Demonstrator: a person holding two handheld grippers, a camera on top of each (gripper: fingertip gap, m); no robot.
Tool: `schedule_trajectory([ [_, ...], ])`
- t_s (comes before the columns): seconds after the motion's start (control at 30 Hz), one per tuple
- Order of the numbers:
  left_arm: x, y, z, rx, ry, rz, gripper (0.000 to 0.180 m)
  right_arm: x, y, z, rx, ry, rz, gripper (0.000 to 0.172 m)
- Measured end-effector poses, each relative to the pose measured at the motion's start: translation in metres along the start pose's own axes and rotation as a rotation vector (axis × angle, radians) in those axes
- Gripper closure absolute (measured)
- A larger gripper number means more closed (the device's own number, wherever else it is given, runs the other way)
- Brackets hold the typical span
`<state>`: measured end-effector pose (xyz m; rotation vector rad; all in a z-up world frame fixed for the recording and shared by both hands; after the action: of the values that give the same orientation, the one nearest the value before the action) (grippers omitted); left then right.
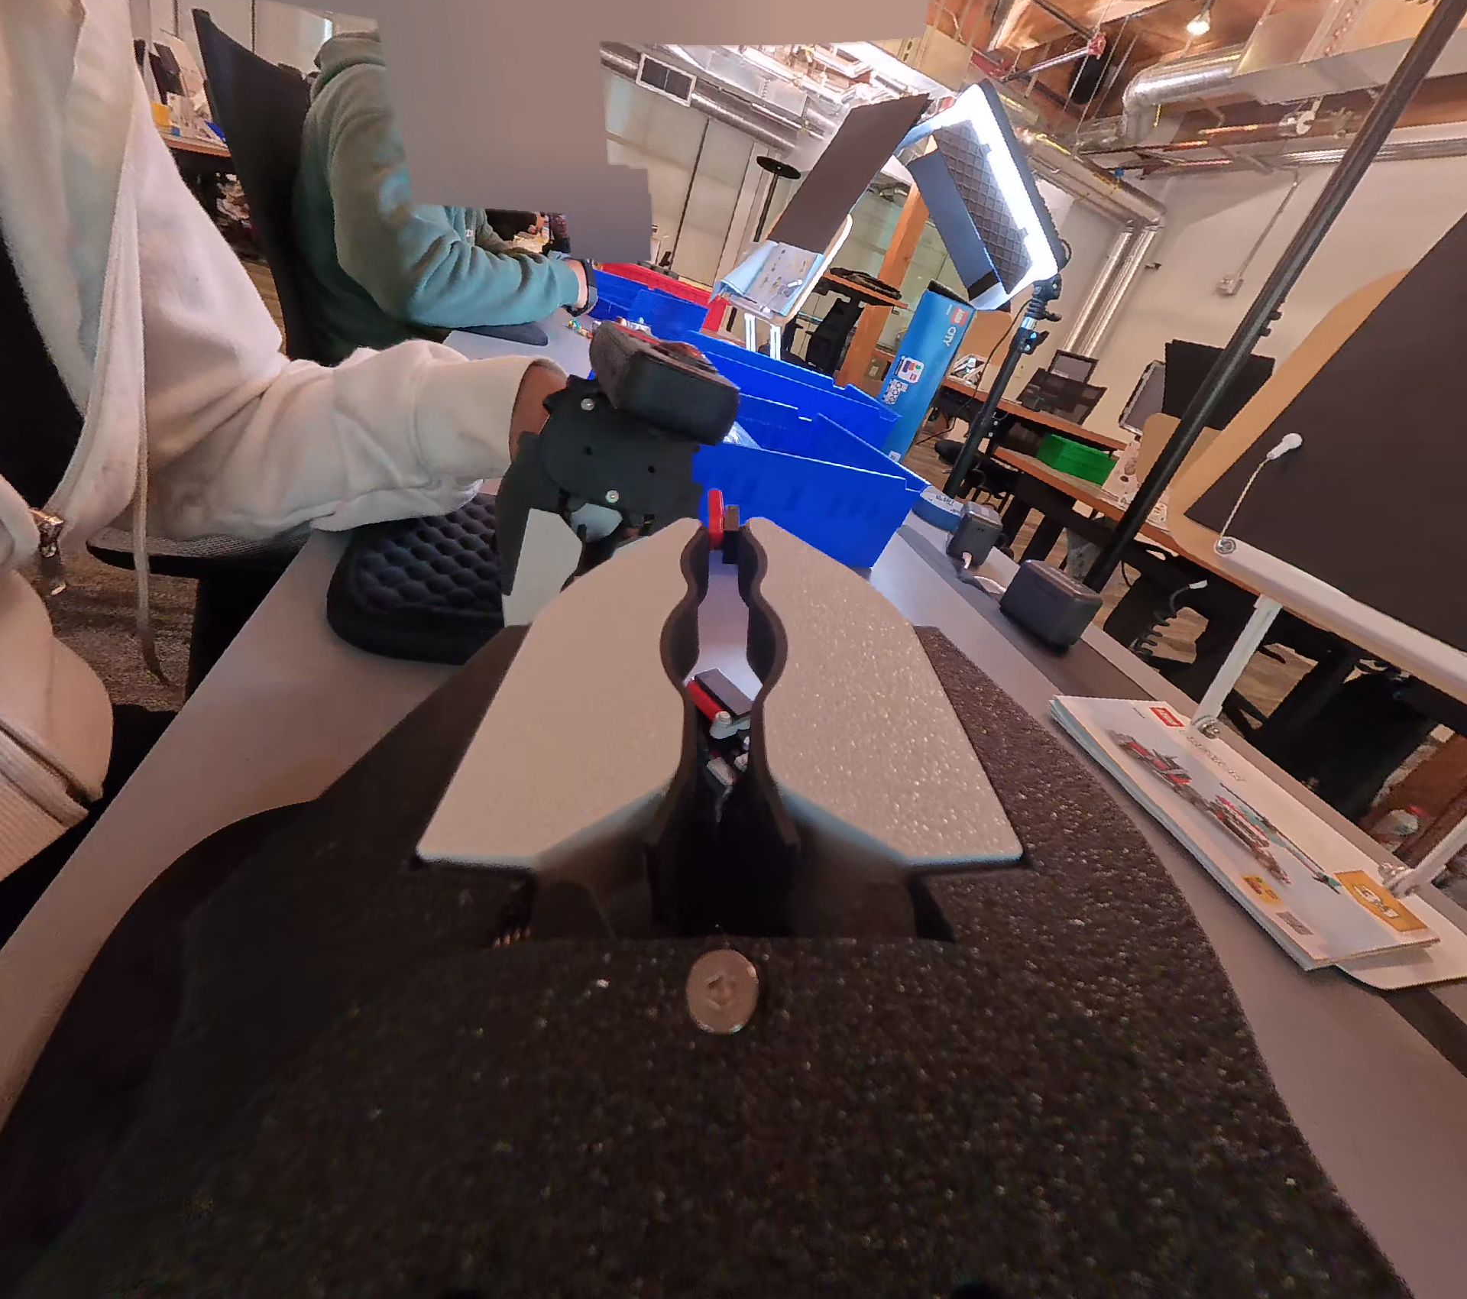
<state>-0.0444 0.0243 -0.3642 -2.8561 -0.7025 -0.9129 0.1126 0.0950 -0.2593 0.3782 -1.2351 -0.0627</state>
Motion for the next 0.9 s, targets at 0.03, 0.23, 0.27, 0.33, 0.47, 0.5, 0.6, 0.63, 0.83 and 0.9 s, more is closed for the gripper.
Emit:
schedule_trajectory([
  [0.03, 0.001, 0.001, 0.001, 0.003, 0.003, 0.015, 0.165, 0.0, 0.0, -0.001, -0.003, 0.0, -0.003, 0.165],
  [0.23, 0.019, -0.013, -0.009, 0.462, -0.025, 0.369, 0.165, 0.005, 0.004, -0.005, -0.036, 0.011, -0.03, 0.166],
  [0.27, 0.017, -0.009, -0.005, 0.484, -0.07, 0.423, 0.165, 0.006, 0.005, -0.006, -0.042, 0.017, -0.033, 0.165],
  [0.33, 0.01, -0.004, 0.004, 0.493, -0.136, 0.473, 0.165, 0.009, 0.006, -0.008, -0.055, 0.029, -0.041, 0.165],
  [0.47, 0.005, 0.007, 0.007, 0.491, -0.164, 0.518, 0.165, 0.014, 0.007, -0.011, -0.079, 0.035, -0.067, 0.165],
  [0.5, 0.004, 0.011, 0.007, 0.48, -0.163, 0.525, 0.165, 0.016, 0.007, -0.012, -0.083, 0.037, -0.072, 0.165],
  [0.6, 0.0, 0.021, 0.007, 0.455, -0.189, 0.541, 0.159, 0.019, 0.008, -0.015, -0.098, 0.045, -0.082, 0.165],
  [0.63, -0.001, 0.024, 0.006, 0.441, -0.187, 0.539, 0.158, 0.02, 0.008, -0.016, -0.102, 0.048, -0.083, 0.165],
  [0.83, 0.005, 0.028, -0.006, 0.362, -0.032, 0.383, 0.156, 0.021, 0.007, -0.017, -0.091, 0.046, -0.079, 0.165],
  [0.9, 0.013, 0.025, -0.014, 0.337, 0.091, 0.291, 0.156, 0.02, 0.004, -0.015, -0.061, 0.032, -0.06, 0.165],
])
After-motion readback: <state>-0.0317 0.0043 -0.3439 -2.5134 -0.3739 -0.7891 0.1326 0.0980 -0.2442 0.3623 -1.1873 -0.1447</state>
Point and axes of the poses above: each gripper's, where its closed fingertips meet, z out along the fingers, x out of its top, y = z × x across the jaws, the point moved 5 cm from there along -z, back along the fingers, and after that the axes turned 8 degrees about y, right-handed, at the moved point
